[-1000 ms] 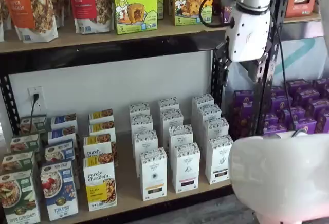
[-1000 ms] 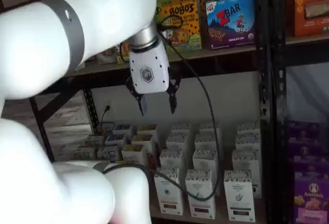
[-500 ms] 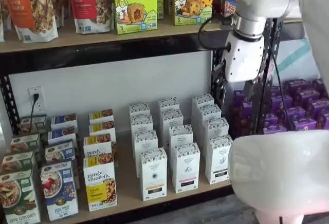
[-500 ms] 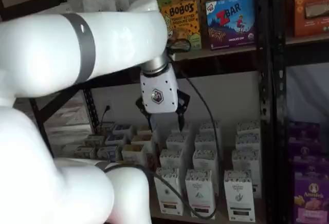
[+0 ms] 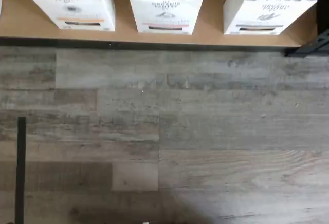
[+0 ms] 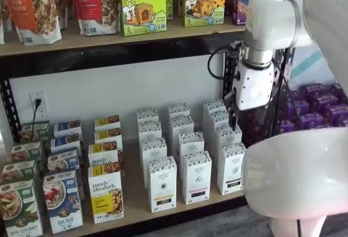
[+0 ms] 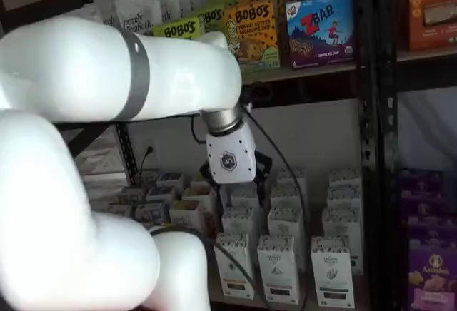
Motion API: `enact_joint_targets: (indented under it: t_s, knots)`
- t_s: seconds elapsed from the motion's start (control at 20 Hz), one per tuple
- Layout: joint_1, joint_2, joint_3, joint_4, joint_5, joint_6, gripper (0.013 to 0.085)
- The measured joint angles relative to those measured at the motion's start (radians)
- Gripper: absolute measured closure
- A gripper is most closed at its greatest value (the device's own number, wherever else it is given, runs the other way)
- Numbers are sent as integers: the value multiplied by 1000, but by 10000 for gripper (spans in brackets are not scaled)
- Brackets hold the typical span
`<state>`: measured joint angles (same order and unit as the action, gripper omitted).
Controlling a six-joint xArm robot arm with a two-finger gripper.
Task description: Pick up the white box with a green strip in the middle, on the bottom shelf, the sixth box from the left
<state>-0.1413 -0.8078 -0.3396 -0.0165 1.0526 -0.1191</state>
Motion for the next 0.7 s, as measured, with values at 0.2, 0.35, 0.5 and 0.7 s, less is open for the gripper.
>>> enact_joint_targets:
  t_s: [0.2,0.35,0.5,0.7]
  knots:
    - [1,67,58,2,-119,2,130]
    - [-15,130,75,72,-171,-58,130]
    - [-14,184,85,52,-217,-48,130]
    - [-15,255,101,37,-298,-40,130]
